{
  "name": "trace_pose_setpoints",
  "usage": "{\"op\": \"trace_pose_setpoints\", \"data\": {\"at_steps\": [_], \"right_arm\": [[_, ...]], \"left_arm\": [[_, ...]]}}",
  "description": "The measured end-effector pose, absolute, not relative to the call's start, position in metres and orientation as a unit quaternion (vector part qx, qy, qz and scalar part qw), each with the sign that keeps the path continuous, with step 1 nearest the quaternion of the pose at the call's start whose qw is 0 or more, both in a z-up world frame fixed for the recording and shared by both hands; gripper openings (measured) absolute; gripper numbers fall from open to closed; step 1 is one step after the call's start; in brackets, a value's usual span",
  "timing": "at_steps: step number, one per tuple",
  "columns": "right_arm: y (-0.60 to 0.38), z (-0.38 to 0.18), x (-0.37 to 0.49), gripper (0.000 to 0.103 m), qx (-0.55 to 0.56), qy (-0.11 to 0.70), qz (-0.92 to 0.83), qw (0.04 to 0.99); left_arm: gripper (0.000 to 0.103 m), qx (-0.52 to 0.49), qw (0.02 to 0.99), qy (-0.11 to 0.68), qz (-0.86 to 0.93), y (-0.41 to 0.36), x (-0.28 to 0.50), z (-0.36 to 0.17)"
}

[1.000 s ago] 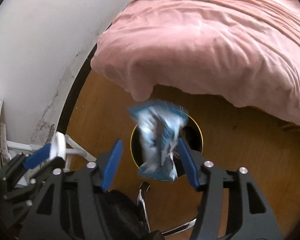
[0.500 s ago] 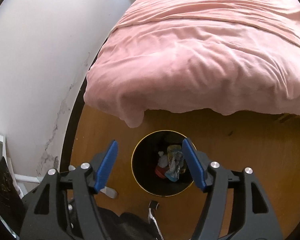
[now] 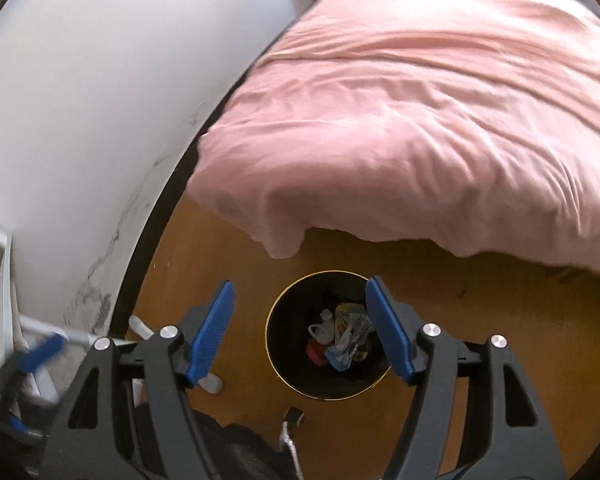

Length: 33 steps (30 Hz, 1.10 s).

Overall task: Collect trash
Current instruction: 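Swing both open grippers back toward the desk, then grasp the printed snack bag with left gripper while right gripper grasps pink box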

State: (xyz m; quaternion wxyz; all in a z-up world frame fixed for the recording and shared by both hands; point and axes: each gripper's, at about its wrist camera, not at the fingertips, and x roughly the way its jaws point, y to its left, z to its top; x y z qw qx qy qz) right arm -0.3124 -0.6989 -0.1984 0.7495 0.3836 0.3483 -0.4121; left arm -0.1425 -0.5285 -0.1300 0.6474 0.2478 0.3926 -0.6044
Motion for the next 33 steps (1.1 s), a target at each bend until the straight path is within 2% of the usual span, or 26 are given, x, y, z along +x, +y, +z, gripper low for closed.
{"op": "trace_pose_setpoints", "data": {"at_steps": [7, 12, 18, 24, 28, 33], "right_arm": [[-0.622, -0.134, -0.213, 0.067, 0.286, 0.351, -0.312, 0.836], [-0.542, -0.09, -0.121, 0.067, 0.224, 0.351, -0.188, 0.89], [-0.423, -0.063, -0.007, 0.067, 0.154, 0.371, -0.027, 0.916], [-0.312, -0.048, 0.086, 0.067, 0.118, 0.399, 0.107, 0.903], [-0.251, -0.051, 0.143, 0.067, 0.096, 0.431, 0.159, 0.883], [-0.205, -0.059, 0.189, 0.067, 0.07, 0.449, 0.176, 0.873]], "left_arm": [[0.093, 0.182, 0.74, 0.356, -0.541, -0.422, -0.068, -0.057], [0.093, 0.137, 0.817, 0.352, -0.435, -0.308, -0.001, -0.029], [0.093, 0.093, 0.885, 0.366, -0.273, -0.16, 0.058, -0.025], [0.093, 0.014, 0.908, 0.391, -0.147, -0.023, 0.073, -0.037], [0.093, -0.019, 0.909, 0.404, -0.096, 0.036, 0.074, -0.045], [0.093, -0.034, 0.907, 0.415, -0.071, 0.068, 0.069, -0.055]]}}
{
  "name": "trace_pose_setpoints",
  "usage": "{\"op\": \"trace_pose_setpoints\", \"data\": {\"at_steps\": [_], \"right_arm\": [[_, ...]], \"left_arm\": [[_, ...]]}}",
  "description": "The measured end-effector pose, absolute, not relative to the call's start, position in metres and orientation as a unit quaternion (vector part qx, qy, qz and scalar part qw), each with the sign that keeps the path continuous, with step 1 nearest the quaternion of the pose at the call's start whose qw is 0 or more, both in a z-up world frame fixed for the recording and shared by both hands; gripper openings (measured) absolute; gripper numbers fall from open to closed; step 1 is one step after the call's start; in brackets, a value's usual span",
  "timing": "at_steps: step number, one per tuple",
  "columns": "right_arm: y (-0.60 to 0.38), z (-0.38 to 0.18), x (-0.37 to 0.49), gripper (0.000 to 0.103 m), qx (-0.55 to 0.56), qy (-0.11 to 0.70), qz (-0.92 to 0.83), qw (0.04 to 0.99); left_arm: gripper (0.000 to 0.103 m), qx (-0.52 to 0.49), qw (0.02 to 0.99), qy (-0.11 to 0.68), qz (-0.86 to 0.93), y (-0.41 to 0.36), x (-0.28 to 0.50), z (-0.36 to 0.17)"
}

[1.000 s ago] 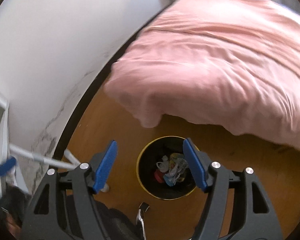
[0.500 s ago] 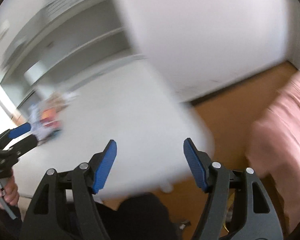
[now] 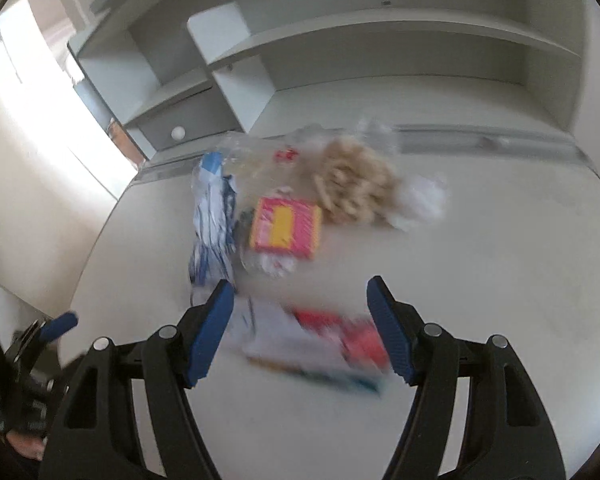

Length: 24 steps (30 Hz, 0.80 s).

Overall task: Collect trash
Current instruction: 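Grasp the printed snack bag with left gripper while right gripper grasps pink box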

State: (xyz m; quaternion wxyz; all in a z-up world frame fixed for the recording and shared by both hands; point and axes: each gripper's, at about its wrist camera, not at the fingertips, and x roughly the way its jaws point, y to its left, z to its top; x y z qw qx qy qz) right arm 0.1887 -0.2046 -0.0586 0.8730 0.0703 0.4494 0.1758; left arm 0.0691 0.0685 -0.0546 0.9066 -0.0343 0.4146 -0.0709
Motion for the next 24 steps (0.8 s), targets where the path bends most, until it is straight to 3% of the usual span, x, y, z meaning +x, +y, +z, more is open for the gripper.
{"op": "trace_pose_setpoints", "data": {"at_steps": [9, 10, 11, 24], "right_arm": [[-0.184, -0.078, 0.236, 0.067, 0.073, 0.485, 0.178, 0.853], [-0.182, -0.08, 0.237, 0.064, 0.071, 0.488, 0.183, 0.85], [-0.181, -0.082, 0.238, 0.052, 0.067, 0.49, 0.187, 0.849], [-0.231, -0.058, 0.19, 0.052, 0.082, 0.454, 0.185, 0.867]], "left_arm": [[0.093, -0.028, 0.904, 0.419, -0.074, 0.071, 0.09, -0.06], [0.093, -0.025, 0.904, 0.419, -0.077, 0.068, 0.094, -0.061], [0.093, -0.022, 0.905, 0.418, -0.082, 0.064, 0.1, -0.06], [0.092, -0.014, 0.894, 0.433, -0.116, -0.005, 0.184, -0.072]]}}
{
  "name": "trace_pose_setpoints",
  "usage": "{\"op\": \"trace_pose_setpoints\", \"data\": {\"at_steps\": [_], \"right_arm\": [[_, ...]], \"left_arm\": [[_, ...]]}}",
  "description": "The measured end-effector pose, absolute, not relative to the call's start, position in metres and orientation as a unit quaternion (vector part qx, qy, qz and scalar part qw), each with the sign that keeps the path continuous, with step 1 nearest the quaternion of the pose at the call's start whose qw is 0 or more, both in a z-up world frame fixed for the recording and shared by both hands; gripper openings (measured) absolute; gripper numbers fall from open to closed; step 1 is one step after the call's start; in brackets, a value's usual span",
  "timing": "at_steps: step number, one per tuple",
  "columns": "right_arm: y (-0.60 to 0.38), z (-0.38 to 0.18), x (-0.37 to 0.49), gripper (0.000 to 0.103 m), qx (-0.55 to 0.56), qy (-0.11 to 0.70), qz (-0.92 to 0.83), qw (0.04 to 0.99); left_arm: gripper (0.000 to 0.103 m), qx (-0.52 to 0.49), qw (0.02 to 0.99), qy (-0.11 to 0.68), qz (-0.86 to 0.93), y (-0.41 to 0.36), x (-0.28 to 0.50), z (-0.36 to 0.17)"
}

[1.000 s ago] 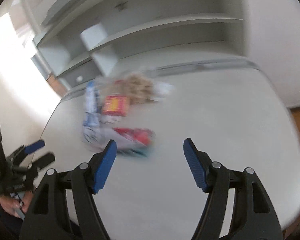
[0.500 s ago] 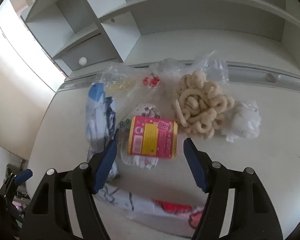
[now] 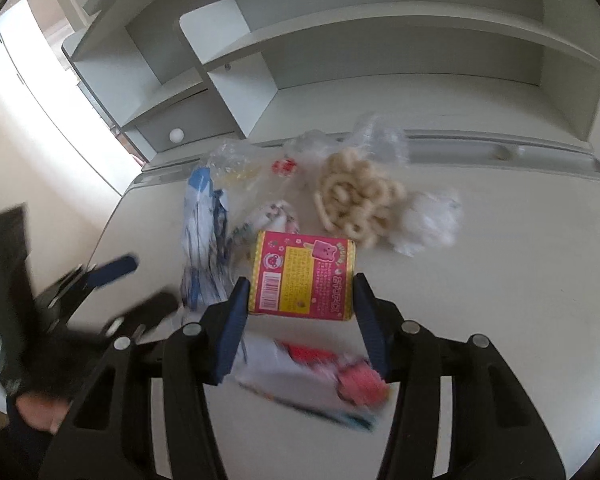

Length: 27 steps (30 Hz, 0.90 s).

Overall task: Collect trash
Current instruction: 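Grasp the printed snack bag with left gripper while right gripper grasps pink box, then carry the snack bag and pink box over to the trash bin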

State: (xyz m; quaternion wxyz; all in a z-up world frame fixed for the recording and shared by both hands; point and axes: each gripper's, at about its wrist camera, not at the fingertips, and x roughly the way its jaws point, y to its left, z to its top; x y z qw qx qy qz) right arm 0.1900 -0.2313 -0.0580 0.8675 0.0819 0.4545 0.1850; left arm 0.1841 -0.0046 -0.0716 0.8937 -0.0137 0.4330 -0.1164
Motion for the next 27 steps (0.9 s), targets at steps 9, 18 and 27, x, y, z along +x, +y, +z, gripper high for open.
{"op": "trace_pose_setpoints", "data": {"at_steps": [9, 18, 27], "right_arm": [[-0.259, -0.062, 0.17, 0.052, 0.085, 0.454, 0.168, 0.871], [-0.31, -0.051, 0.135, 0.052, 0.108, 0.43, 0.123, 0.888], [-0.408, -0.054, 0.058, 0.052, 0.158, 0.408, 0.008, 0.899]], "left_arm": [[0.034, -0.037, 0.875, 0.465, -0.126, -0.02, 0.202, -0.084], [0.033, -0.03, 0.905, 0.411, -0.105, -0.01, 0.174, -0.035], [0.033, 0.032, 0.887, 0.395, -0.238, -0.131, 0.124, -0.025]]}}
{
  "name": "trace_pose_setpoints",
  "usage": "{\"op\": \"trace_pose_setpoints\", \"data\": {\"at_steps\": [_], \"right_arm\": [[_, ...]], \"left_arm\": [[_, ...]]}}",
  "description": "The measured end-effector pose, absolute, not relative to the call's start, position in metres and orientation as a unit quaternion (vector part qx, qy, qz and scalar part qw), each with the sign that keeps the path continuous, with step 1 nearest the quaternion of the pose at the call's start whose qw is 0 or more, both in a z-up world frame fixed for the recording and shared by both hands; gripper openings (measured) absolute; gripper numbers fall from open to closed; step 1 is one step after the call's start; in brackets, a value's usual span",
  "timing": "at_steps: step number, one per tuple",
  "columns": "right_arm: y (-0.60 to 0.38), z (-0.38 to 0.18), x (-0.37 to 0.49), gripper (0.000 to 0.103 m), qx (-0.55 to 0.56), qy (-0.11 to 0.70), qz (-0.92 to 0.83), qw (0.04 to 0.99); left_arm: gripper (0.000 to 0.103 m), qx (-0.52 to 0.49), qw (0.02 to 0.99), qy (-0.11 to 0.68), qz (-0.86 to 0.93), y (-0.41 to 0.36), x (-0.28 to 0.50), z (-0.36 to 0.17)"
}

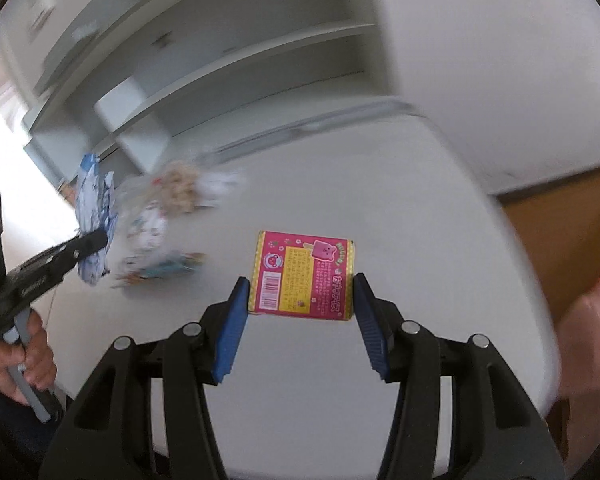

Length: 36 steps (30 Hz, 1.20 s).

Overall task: Collect trash
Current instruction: 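Carry the snack bag and pink box over to the trash bin, then open right gripper to drop the box while left gripper drops the bag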

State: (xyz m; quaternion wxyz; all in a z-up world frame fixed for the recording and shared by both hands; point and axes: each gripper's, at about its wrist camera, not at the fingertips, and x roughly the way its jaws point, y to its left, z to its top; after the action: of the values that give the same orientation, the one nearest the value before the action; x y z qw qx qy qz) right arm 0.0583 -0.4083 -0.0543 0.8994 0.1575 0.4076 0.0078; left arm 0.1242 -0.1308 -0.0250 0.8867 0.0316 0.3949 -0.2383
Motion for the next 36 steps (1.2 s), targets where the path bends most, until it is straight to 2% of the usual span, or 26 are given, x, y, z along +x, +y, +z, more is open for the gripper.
{"op": "trace_pose_setpoints", "data": {"at_steps": [10, 18, 26, 36], "right_arm": [[-0.546, -0.086, -0.092, 0.052, 0.228, 0.388, -0.195, 0.871], [-0.625, -0.144, -0.204, 0.052, 0.299, 0.402, -0.313, 0.807], [-0.66, -0.199, -0.272, 0.052, 0.358, 0.421, -0.378, 0.743], [-0.675, -0.219, -0.313, 0.052, 0.391, 0.413, -0.387, 0.725]], "left_arm": [[0.033, 0.116, 0.794, 0.391, -0.45, -0.325, 0.025, -0.046], [0.033, 0.184, 0.697, 0.406, -0.561, -0.444, -0.061, -0.097], [0.033, 0.24, 0.643, 0.424, -0.591, -0.51, -0.112, -0.147], [0.033, 0.273, 0.615, 0.431, -0.601, -0.553, -0.148, -0.17]]}}
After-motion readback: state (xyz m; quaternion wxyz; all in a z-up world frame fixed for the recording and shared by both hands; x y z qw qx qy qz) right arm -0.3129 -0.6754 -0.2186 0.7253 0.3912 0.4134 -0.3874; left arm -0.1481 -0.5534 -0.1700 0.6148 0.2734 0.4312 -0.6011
